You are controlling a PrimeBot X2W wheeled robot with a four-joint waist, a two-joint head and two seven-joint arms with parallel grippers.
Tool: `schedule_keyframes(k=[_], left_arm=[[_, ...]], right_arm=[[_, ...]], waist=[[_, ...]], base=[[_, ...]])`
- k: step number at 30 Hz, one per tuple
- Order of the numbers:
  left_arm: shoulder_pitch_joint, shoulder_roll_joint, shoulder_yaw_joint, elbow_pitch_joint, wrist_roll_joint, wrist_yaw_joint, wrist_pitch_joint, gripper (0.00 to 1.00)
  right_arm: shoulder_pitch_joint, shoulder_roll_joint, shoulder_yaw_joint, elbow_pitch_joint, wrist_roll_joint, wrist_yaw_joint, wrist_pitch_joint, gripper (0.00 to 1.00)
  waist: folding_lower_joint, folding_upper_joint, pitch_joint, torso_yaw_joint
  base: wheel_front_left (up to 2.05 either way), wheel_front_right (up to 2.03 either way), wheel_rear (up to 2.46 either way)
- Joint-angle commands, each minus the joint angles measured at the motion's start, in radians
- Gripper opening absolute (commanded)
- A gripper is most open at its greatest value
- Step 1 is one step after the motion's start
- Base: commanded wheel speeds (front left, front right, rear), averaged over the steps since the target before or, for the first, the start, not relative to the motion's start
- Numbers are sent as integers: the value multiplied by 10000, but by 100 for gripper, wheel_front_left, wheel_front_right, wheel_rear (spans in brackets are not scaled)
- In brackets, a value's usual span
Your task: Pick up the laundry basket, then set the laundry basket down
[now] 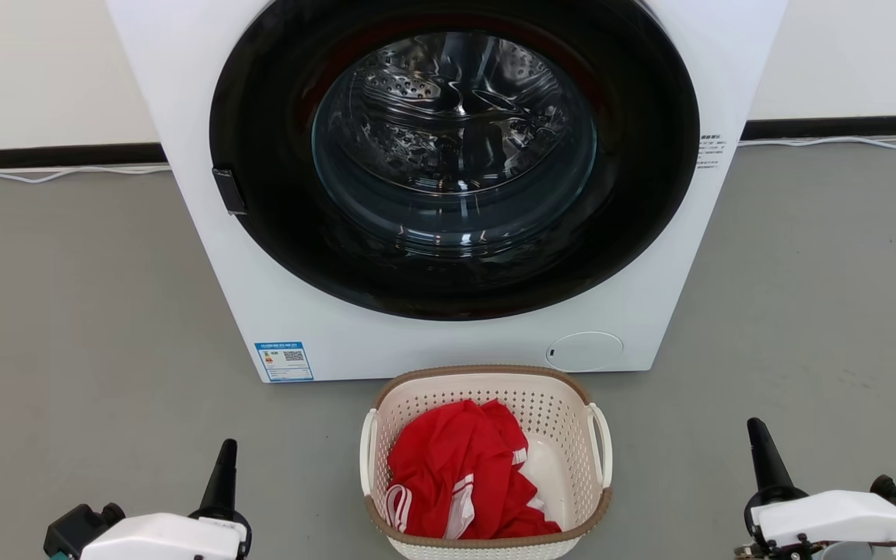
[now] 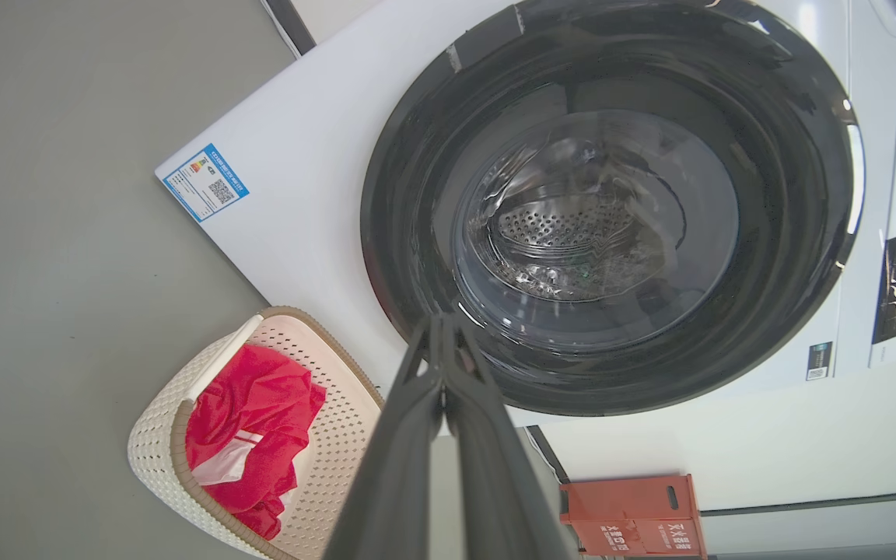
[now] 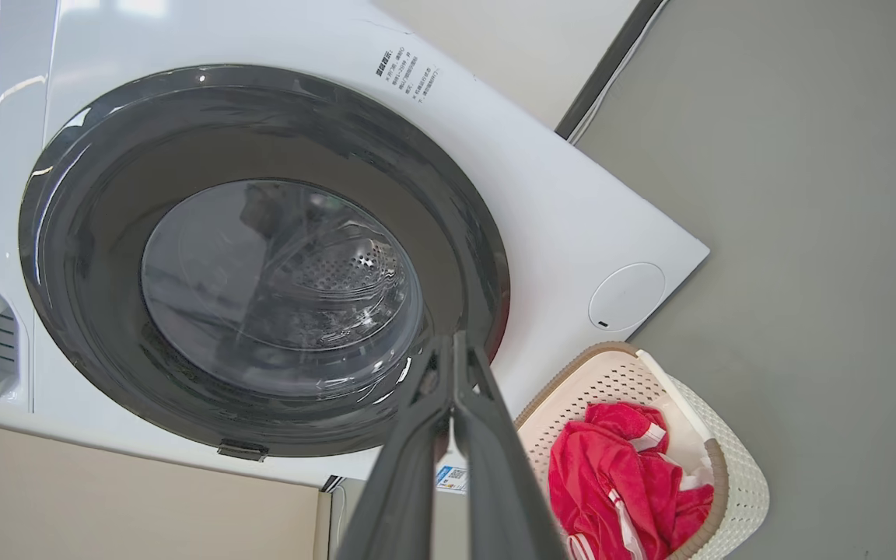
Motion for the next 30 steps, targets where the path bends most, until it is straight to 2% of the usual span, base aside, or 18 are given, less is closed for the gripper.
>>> schedule_keyframes(k=[1,30], left_arm=[[-543,111,260,-299,-355,-151,104,0],[-834,139,647,-443,-3192,-679,959,0]], right_arm=[[-468,-49,101,-381,409,49,115,0],[-567,-52,-94,-882,4049,65,928,0]], waist=[[-1,-1,6,6],[-1,-1,95,91]], base=[[0,0,0],[0,0,0]])
